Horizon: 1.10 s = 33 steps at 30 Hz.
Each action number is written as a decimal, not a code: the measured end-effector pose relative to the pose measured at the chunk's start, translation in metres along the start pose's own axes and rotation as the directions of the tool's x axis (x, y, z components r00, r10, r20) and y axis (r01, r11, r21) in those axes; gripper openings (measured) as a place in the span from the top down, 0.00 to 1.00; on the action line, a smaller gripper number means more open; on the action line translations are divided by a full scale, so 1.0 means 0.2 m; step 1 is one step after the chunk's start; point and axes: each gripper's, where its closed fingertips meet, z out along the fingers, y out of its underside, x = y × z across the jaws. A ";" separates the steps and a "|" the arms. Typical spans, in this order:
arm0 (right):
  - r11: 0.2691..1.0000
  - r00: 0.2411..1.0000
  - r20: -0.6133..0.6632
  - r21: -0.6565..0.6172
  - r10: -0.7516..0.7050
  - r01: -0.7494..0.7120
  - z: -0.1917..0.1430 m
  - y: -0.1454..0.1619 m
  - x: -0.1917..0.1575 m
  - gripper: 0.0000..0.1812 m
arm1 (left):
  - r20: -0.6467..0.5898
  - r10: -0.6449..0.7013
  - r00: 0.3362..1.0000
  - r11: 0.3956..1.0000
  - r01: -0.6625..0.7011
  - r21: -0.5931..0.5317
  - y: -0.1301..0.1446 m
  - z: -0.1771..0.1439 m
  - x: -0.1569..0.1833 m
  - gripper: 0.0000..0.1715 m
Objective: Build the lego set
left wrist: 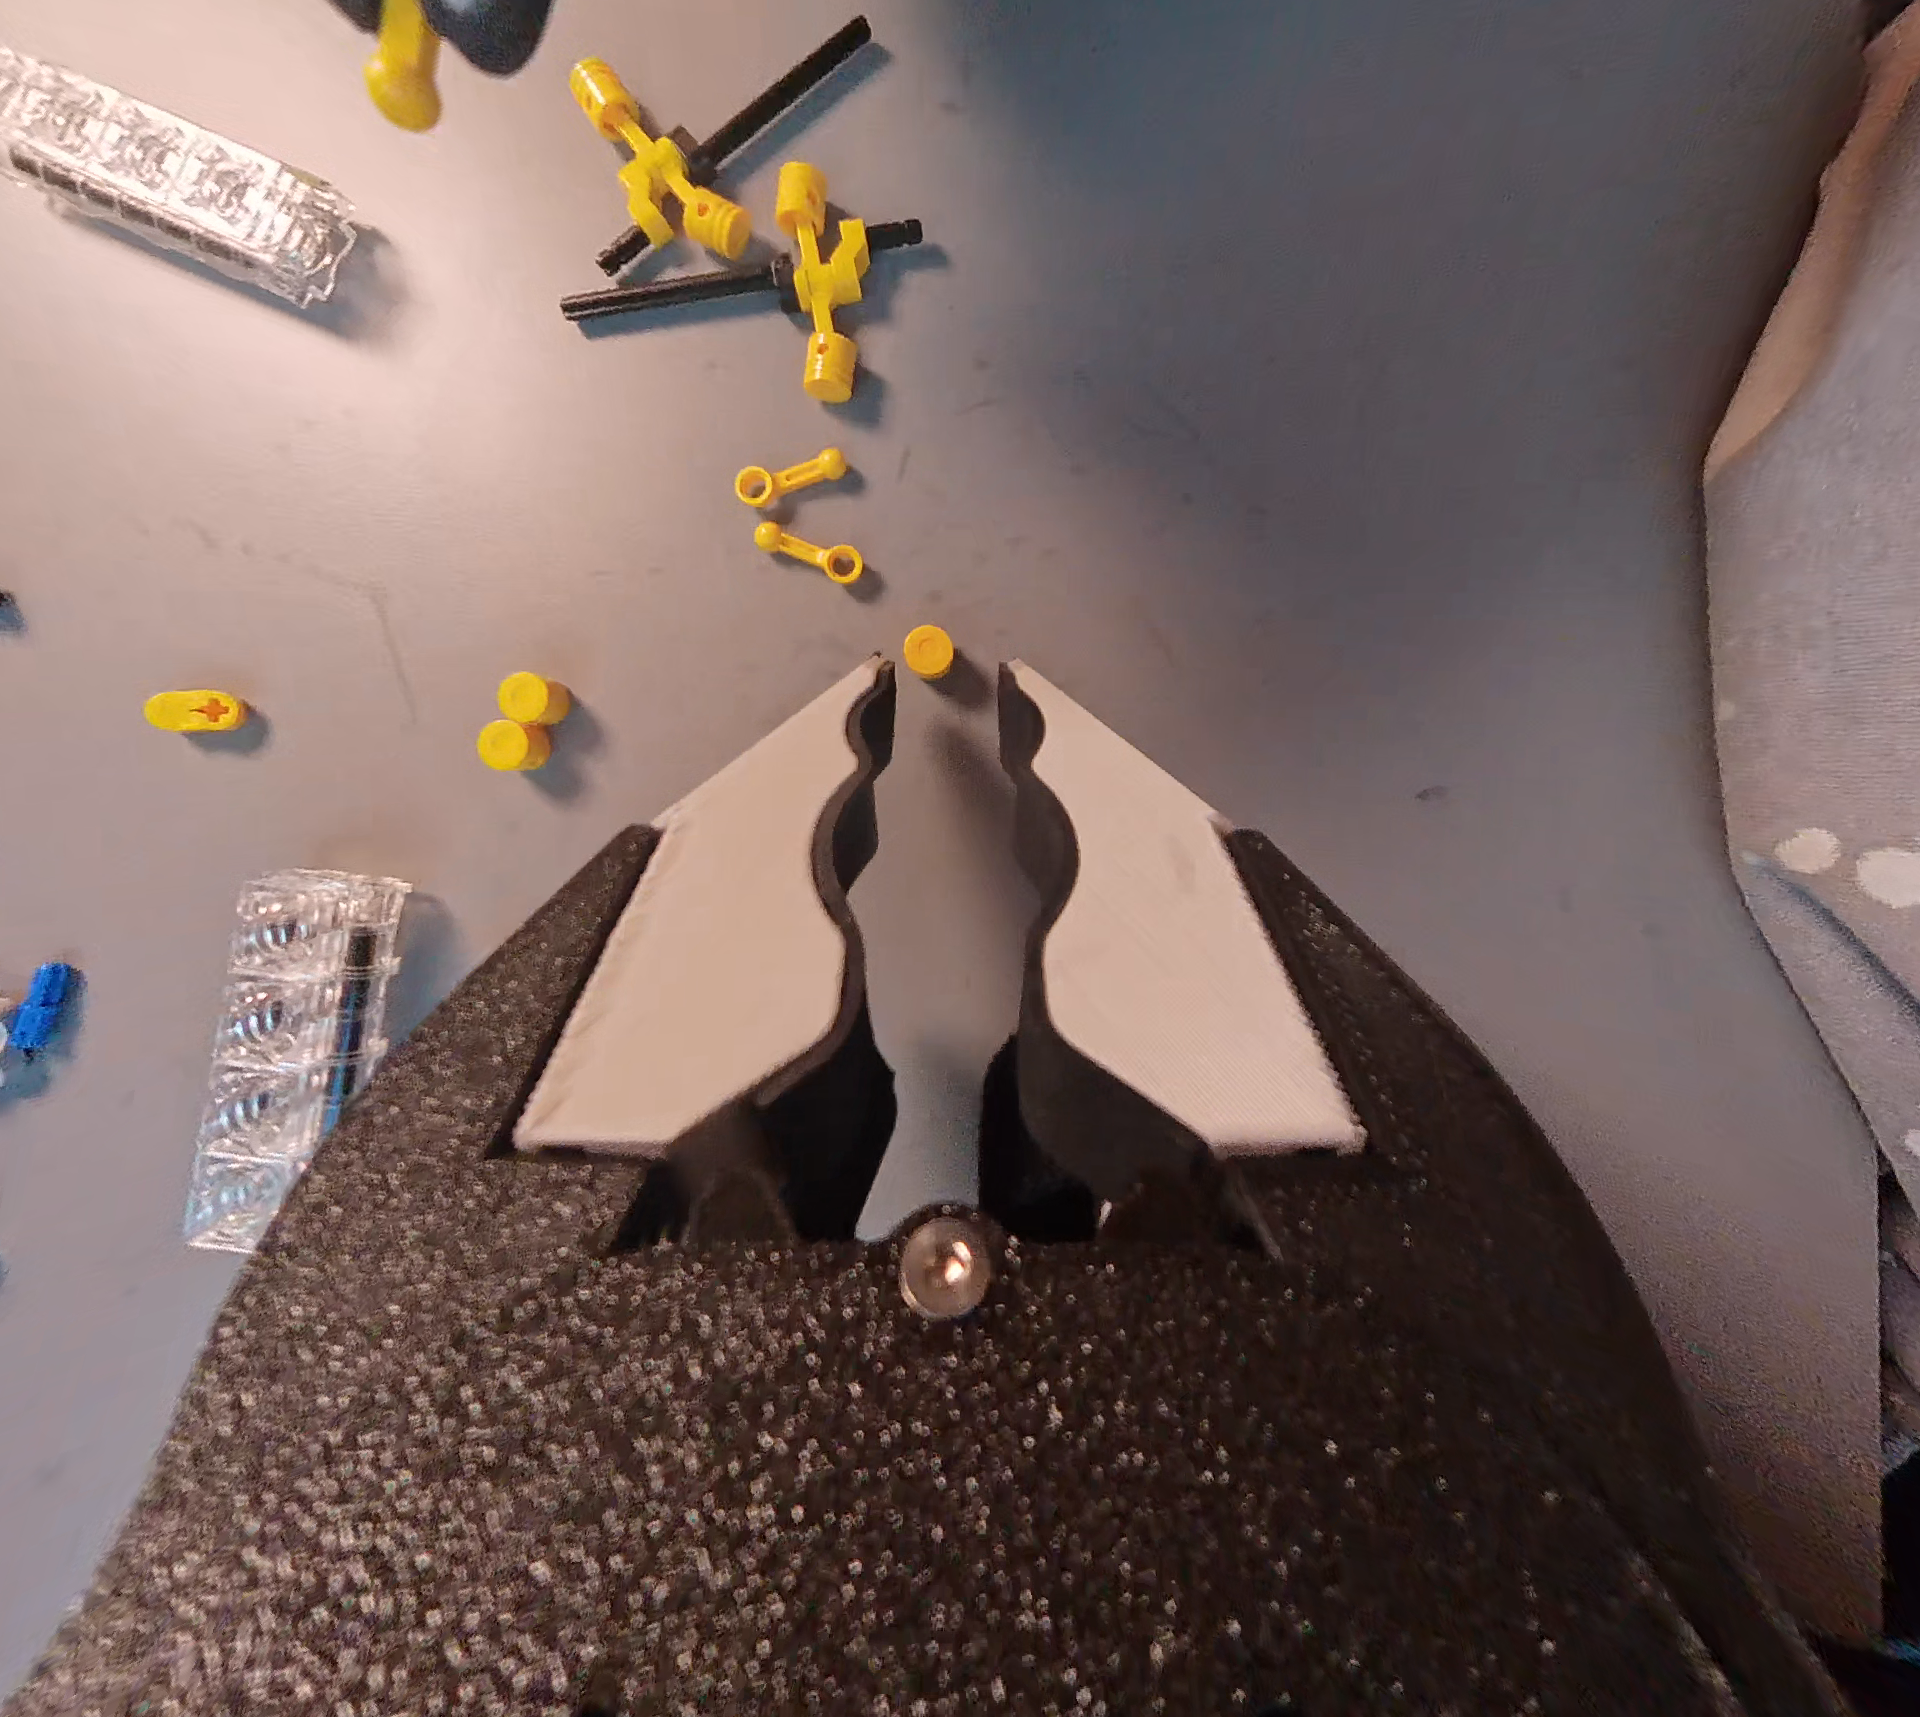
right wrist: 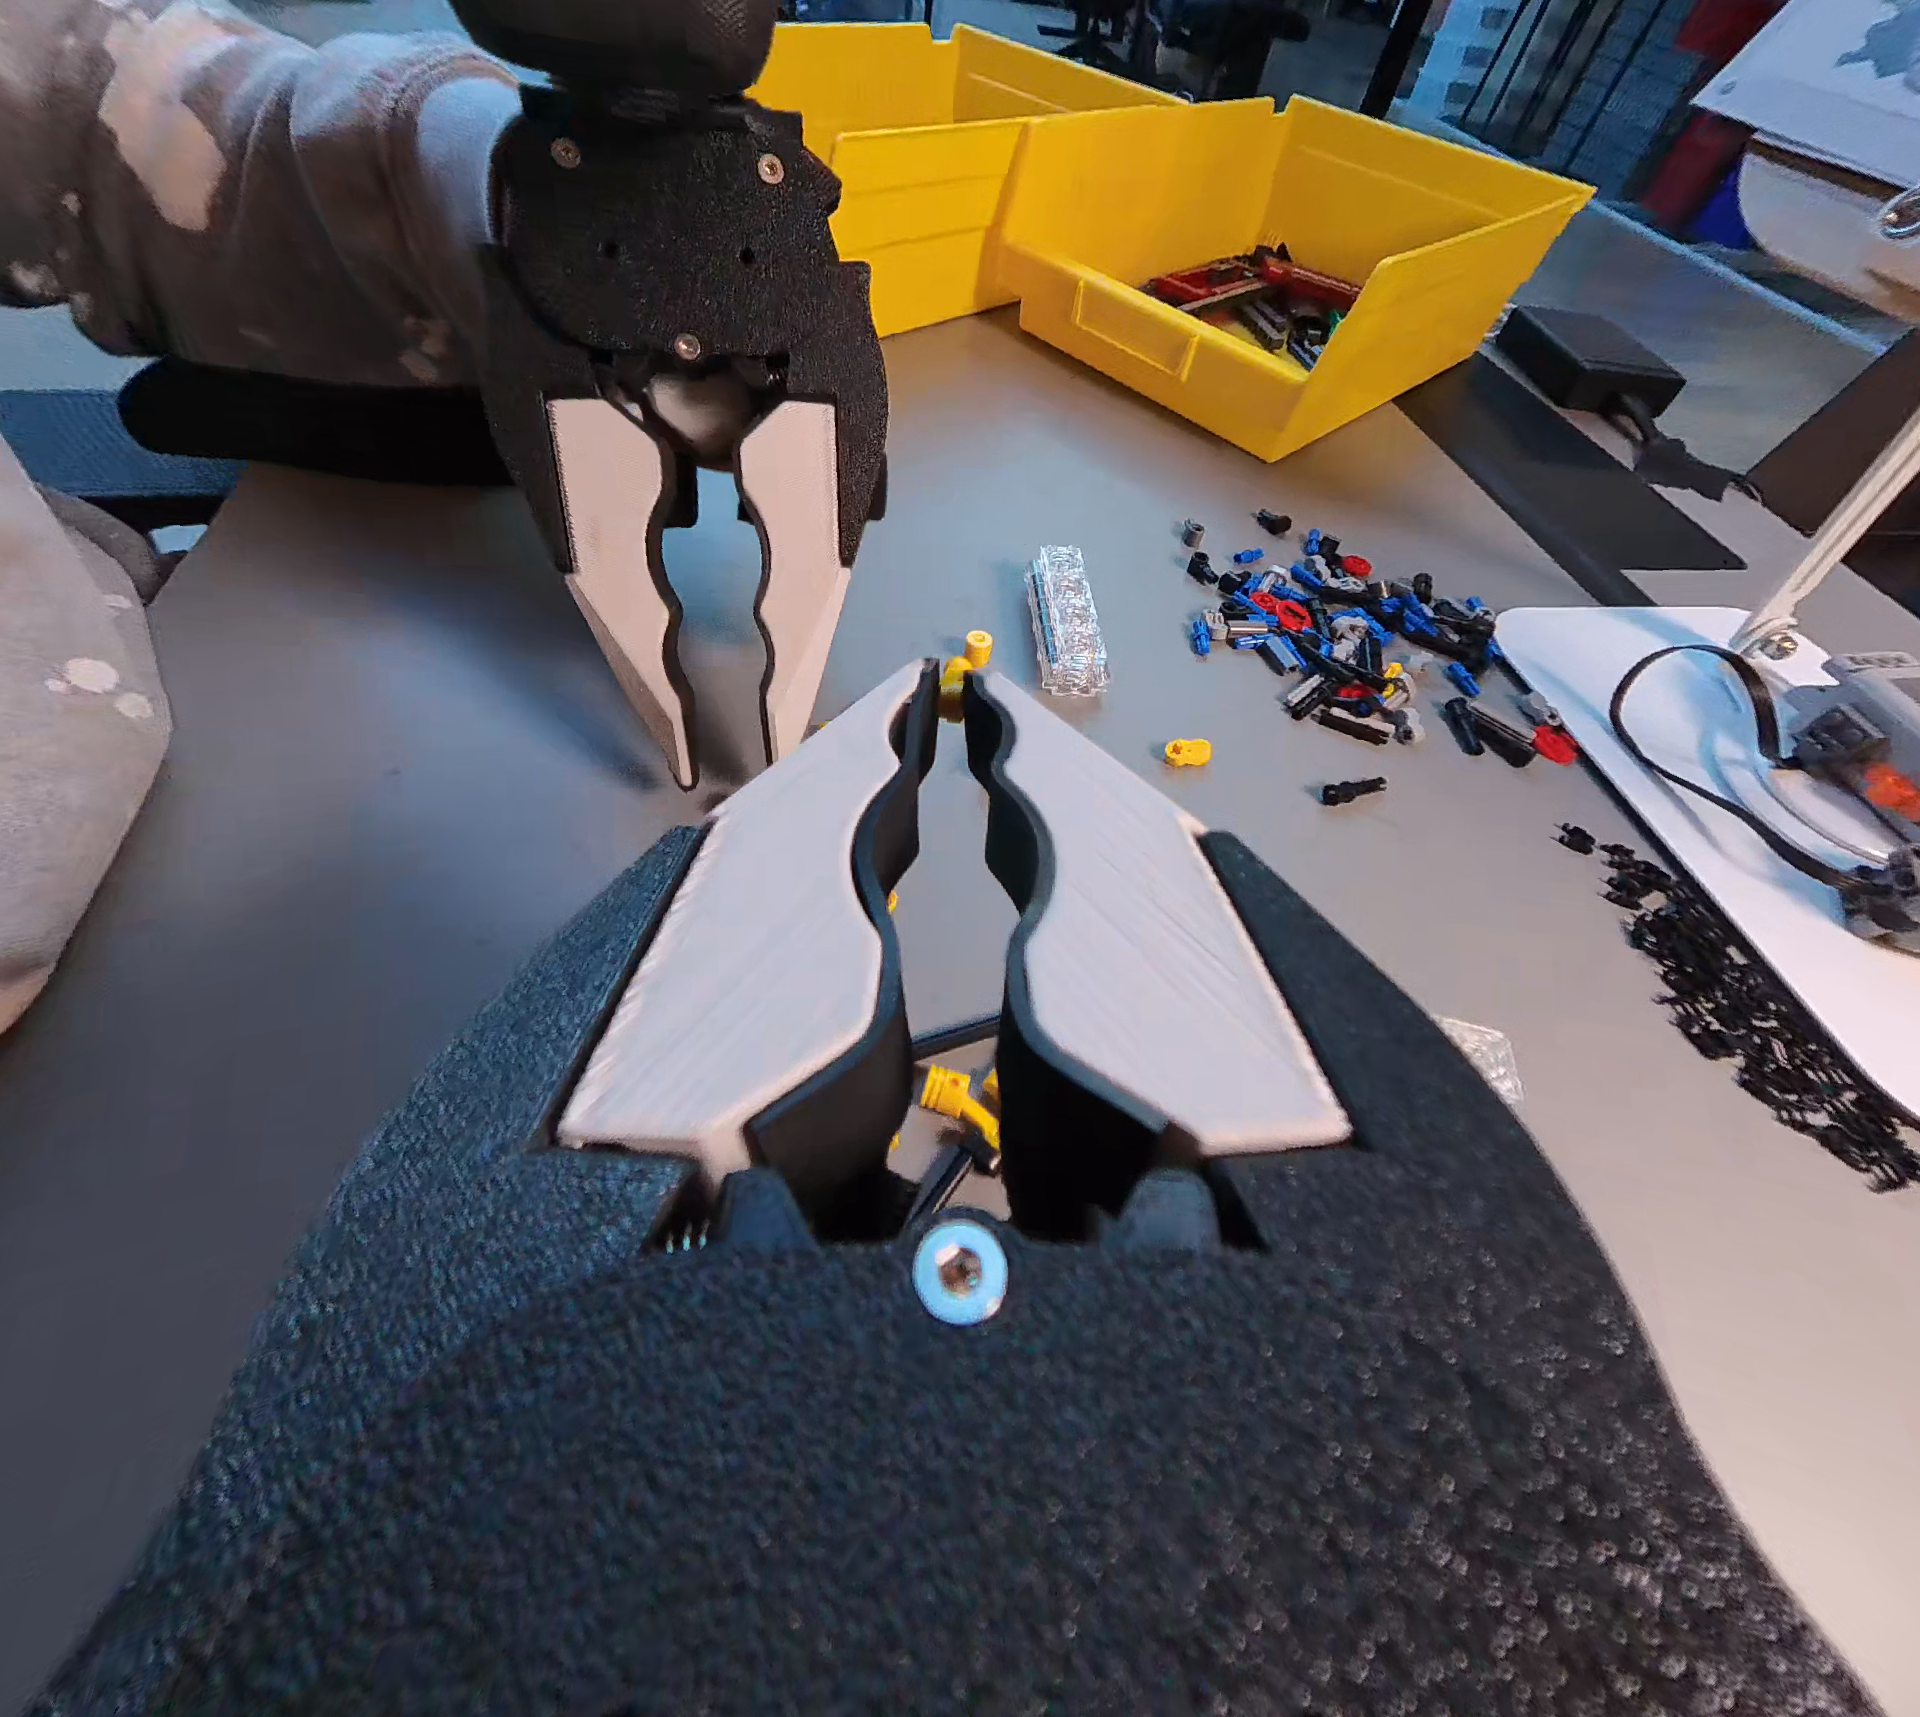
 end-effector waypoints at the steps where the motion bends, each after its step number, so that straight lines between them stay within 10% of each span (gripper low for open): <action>1: 1.000 1.000 0.000 -0.008 -0.001 0.001 0.00 0.01 0.00 0.98 | 0.000 0.022 1.000 0.999 -0.022 -0.037 0.00 0.01 0.00 0.88; 9: 0.999 1.000 -0.009 -0.035 0.000 0.000 -0.02 0.04 0.02 0.98 | -0.043 0.119 0.992 0.965 -0.125 -0.230 0.02 0.06 -0.01 0.88; 26: 0.998 0.999 0.035 -0.055 0.020 -0.018 0.01 0.08 -0.01 0.98 | -0.079 0.096 0.992 0.962 -0.113 -0.250 0.01 0.07 0.00 0.94; 29: 0.999 0.999 0.033 -0.039 0.020 -0.019 0.01 0.06 -0.01 0.98 | -0.062 0.054 0.997 0.990 -0.061 -0.124 -0.03 0.06 -0.02 0.94; 33: 0.995 0.998 0.030 0.087 0.046 -0.049 -0.03 -0.05 0.00 0.98 | -0.124 -0.195 0.973 0.907 0.227 0.354 -0.25 -0.09 -0.12 0.95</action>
